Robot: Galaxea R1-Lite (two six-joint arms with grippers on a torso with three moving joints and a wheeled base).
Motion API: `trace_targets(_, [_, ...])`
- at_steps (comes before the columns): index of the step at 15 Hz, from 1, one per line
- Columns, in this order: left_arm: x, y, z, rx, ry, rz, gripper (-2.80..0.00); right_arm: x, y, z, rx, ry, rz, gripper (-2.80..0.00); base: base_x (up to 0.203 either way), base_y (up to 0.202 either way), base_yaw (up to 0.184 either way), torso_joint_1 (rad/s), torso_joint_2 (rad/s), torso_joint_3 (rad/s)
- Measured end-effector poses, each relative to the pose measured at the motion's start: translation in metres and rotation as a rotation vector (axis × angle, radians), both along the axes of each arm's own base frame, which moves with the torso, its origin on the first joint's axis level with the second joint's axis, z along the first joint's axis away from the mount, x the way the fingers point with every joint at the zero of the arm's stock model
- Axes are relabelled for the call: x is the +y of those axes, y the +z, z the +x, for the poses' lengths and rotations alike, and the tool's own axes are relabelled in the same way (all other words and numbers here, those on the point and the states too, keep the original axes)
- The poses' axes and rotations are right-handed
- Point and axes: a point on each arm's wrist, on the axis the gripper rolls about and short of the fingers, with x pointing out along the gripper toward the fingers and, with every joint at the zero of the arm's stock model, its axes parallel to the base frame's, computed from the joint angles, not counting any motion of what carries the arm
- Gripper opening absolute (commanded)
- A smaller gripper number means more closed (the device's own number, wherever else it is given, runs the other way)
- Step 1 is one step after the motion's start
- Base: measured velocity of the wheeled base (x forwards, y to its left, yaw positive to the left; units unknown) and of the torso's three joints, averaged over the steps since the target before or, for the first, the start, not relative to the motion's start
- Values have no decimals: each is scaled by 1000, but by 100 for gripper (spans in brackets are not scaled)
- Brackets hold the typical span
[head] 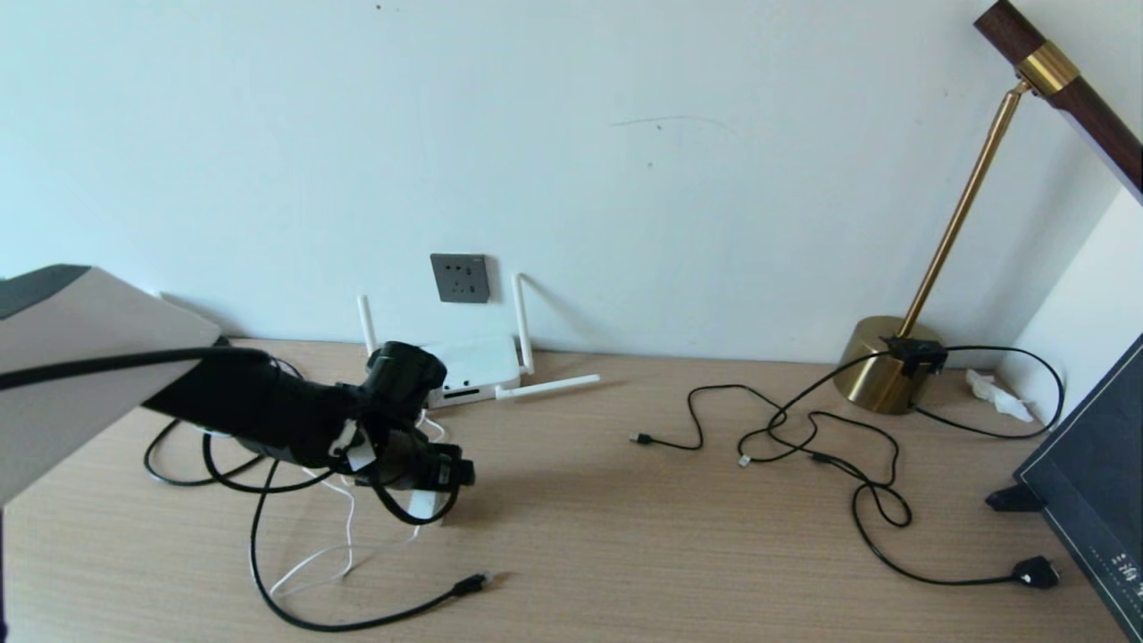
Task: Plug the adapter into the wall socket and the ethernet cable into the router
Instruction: Plug plug into socket
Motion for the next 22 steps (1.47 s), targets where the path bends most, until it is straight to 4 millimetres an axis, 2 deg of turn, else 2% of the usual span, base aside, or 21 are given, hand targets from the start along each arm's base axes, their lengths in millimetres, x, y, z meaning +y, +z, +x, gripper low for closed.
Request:
trace_targets(8, [-2, -10, -9, -8, 31, -48, 0, 0, 0, 0, 0, 0, 0, -280, 0, 0, 0, 0, 0, 0])
trace_targets(16, [-1, -5, -13, -14, 24, -46, 0, 0, 0, 0, 0, 1, 1, -280, 0, 0, 0, 0, 0, 0])
trace_targets(22, [3, 7, -15, -33, -8, -21, 0, 0, 0, 0, 0, 0, 1, -280, 0, 0, 0, 0, 0, 0])
